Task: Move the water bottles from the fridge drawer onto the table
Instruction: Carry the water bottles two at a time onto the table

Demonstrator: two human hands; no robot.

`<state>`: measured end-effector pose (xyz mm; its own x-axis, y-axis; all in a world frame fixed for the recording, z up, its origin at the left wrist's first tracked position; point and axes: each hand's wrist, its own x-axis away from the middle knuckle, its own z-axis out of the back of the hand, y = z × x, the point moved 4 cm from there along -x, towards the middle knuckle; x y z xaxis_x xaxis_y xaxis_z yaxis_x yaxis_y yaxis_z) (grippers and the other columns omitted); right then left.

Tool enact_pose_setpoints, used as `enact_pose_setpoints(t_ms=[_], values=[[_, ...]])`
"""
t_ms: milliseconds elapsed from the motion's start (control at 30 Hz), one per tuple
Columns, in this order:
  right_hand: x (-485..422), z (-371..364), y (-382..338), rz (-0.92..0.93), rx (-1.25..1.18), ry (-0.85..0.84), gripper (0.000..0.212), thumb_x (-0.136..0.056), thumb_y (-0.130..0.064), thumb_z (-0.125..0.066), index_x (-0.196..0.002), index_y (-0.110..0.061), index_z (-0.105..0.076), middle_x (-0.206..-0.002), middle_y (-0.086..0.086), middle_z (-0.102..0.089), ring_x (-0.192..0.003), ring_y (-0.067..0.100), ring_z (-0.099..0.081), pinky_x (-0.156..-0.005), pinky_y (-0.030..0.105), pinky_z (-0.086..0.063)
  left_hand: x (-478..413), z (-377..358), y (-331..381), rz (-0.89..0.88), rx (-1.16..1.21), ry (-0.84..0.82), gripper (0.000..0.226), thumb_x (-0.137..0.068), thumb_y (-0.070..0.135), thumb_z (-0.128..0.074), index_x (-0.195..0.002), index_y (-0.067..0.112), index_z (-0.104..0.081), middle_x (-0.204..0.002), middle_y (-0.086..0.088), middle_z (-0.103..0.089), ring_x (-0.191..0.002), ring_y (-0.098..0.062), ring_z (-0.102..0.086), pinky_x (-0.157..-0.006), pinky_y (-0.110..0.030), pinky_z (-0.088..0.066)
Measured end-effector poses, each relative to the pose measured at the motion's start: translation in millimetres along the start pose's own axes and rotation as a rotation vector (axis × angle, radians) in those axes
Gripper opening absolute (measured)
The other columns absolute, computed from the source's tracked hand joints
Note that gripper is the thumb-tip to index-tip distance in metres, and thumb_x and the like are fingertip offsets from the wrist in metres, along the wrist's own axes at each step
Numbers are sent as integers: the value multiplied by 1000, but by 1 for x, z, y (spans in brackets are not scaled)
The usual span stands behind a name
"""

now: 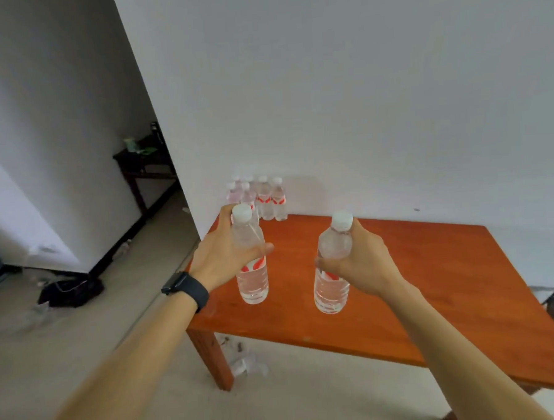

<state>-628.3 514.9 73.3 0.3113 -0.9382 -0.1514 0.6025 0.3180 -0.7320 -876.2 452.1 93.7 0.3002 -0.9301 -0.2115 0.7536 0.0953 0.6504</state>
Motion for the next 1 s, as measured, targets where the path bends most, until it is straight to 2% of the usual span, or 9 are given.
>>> enact_pose_setpoints(t_ms=[167, 300, 400, 467, 567, 633, 733, 833, 1000], values=[[-88, -32, 8, -41, 13, -26, 66, -66, -47, -82, -120, -31, -49, -107, -13, -61, -96, 14, -62, -80, 37, -57, -81, -27, -35, 9, 19, -55, 86, -79, 52, -79, -141, 30, -25, -104, 11, -55, -81, -12, -58, -60, -20, -45], [-151, -64, 21, -80, 35, -46, 66, -66, -46, -82, -120, -30, -48, -109, -12, -60, -97, 15, -62, -83, 39, -57, -147, -58, -72, 20, 11, -126, 89, -76, 58, -79, -140, 35, -21, -114, 10, -54, -98, -21, -62, -78, -41, -60], [-197, -93, 37, -135, 35, -70, 61, -64, -47, -82, -114, -32, -50, -106, -13, -61, -96, 14, -63, -83, 40, -58, -195, -86, -101, 21, 24, -194, 85, -74, 59, -80, -133, 40, -22, -115, 11, -57, -101, -21, -64, -81, -46, -61], [-227, -113, 47, -169, 37, -73, 62, -63, -47, -82, -114, -32, -50, -107, -13, -61, -96, 14, -63, -83, 41, -59, -230, -107, -124, 25, 35, -243, 83, -74, 62, -78, -134, 43, -23, -120, 11, -59, -105, -17, -62, -83, -44, -59], [-270, -146, 63, -231, 34, -79, 60, -65, -45, -82, -113, -31, -49, -105, -13, -61, -95, 13, -64, -82, 39, -59, -281, -141, -159, 43, 94, -321, 54, -85, 56, -71, -119, 57, -29, -109, 13, -65, -96, -7, -66, -73, -26, -55], [-295, -167, 72, -285, 40, -95, 58, -63, -52, -78, -110, -31, -50, -101, -14, -59, -91, 11, -64, -79, 38, -61, -308, -157, -172, 19, 59, -343, 60, -80, 55, -76, -122, 43, -34, -102, 8, -67, -91, -8, -63, -74, -31, -56], [-324, -193, 86, -355, 29, -90, 63, -59, -69, -67, -107, -31, -52, -98, -15, -59, -87, 9, -64, -73, 34, -60, -341, -177, -180, -66, -48, -404, 77, -70, 55, -82, -126, 32, -35, -109, 3, -63, -104, -19, -54, -92, -41, -50], [-347, -208, 97, -439, 9, -71, 63, -60, -68, -69, -107, -29, -52, -96, -13, -60, -85, 7, -64, -68, 26, -54, -372, -196, -194, -68, -56, -468, 65, -71, 46, -82, -116, 40, -36, -114, 2, -56, -98, -22, -58, -83, -39, -54], [-384, -239, 127, -476, 27, -90, 61, -69, -49, -84, -115, -34, -46, -102, -15, -61, -90, 10, -65, -78, 35, -62, -414, -215, -211, -78, -75, -446, 64, -75, 39, -81, -118, 36, -34, -133, 4, -43, -99, -26, -61, -75, -40, -58]])
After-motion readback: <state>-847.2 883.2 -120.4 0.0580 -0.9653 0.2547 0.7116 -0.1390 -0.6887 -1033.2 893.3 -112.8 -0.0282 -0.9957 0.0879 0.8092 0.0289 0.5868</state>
